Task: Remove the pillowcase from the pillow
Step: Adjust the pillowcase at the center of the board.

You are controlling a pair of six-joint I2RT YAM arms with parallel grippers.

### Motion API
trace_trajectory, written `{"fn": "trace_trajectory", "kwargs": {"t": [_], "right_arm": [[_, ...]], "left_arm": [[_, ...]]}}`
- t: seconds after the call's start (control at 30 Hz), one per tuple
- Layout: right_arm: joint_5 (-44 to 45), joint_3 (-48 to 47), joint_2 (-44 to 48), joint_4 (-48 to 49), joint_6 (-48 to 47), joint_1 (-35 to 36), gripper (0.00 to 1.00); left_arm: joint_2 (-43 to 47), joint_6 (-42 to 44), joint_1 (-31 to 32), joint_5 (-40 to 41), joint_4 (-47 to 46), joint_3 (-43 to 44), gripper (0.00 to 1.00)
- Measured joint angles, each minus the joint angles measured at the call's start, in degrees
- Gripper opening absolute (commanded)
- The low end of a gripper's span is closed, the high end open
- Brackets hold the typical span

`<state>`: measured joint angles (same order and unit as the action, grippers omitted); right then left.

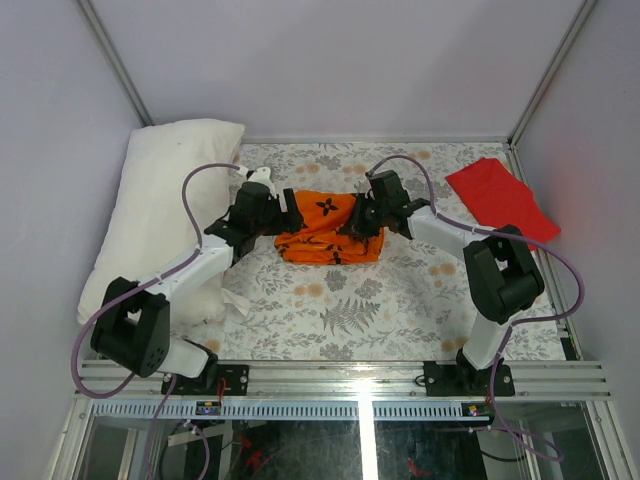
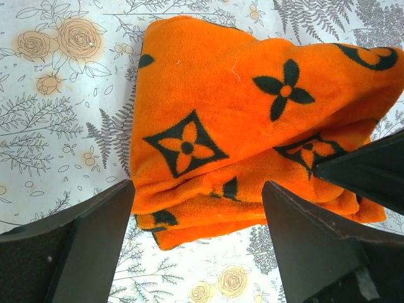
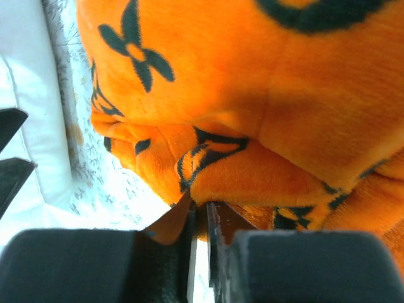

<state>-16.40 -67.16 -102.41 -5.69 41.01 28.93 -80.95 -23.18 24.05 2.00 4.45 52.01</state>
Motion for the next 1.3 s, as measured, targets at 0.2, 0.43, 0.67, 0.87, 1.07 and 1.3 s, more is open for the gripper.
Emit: {"fn": "trace_trajectory", "kwargs": {"t": [0.2, 0.43, 0.67, 0.87, 1.07, 1.3], "right_arm": [[-5.5, 0.4, 0.0, 1.8, 1.1, 0.0, 0.0], [-9.1, 1.9, 3.9, 0.0, 0.4, -0.5, 0.01], [-13.9, 6.8, 8.6, -0.1, 0.4, -5.4, 0.03], [-14.3, 12.6, 8.5, 0.0, -0.1, -8.3, 0.32], [-11.4, 13.4, 10.2, -3.9, -3.5, -8.7, 0.88], [-4.1, 2.1, 20.1, -9.9, -6.9, -8.7, 0.28]], "left_arm": [[-0.5, 0.4, -0.2, 0.0, 0.0, 0.0, 0.82], [-0.6, 1.5, -1.4, 0.4, 0.9, 0.2, 0.83], [-1.3, 1.7, -2.4, 0.5, 1.4, 0.8, 0.83], [-2.0, 1.7, -2.7, 0.5, 1.7, 0.8, 0.83], [-3.0, 1.8, -2.8, 0.5, 2.5, 2.7, 0.87], [-3.8, 1.8, -2.8, -1.7, 1.7, 7.0, 0.31]]}}
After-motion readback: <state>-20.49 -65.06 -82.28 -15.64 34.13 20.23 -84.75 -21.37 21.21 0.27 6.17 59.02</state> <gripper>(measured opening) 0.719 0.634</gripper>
